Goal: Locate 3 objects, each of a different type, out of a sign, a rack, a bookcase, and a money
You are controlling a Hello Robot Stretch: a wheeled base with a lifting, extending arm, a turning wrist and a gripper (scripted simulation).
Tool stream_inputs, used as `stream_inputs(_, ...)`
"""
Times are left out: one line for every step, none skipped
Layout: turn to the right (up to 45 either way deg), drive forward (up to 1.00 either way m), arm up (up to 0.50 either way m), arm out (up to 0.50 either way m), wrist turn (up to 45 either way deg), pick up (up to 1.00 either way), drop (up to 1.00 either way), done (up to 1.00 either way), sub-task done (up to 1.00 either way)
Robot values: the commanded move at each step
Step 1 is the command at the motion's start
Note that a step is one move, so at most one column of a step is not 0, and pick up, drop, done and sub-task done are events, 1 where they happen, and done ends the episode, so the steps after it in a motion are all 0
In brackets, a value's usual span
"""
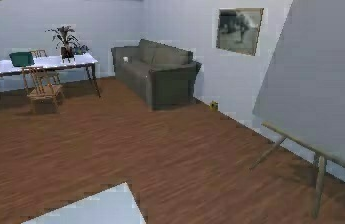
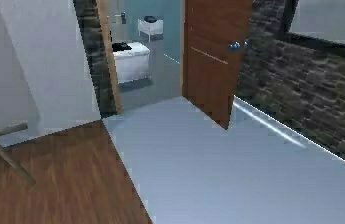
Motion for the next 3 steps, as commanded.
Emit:
stream_inputs(45.0, 0.00, 0.00, 0.00, 0.0, 0.00, 0.00, 0.00, 0.00)
stream_inputs(12.0, 0.00, 0.00, 0.00, 0.0, 0.00, 0.00, 0.00, 0.00)
stream_inputs(0.0, 0.75, 0.00, 0.00, 0.0, 0.00, 0.00, 0.00, 0.00)
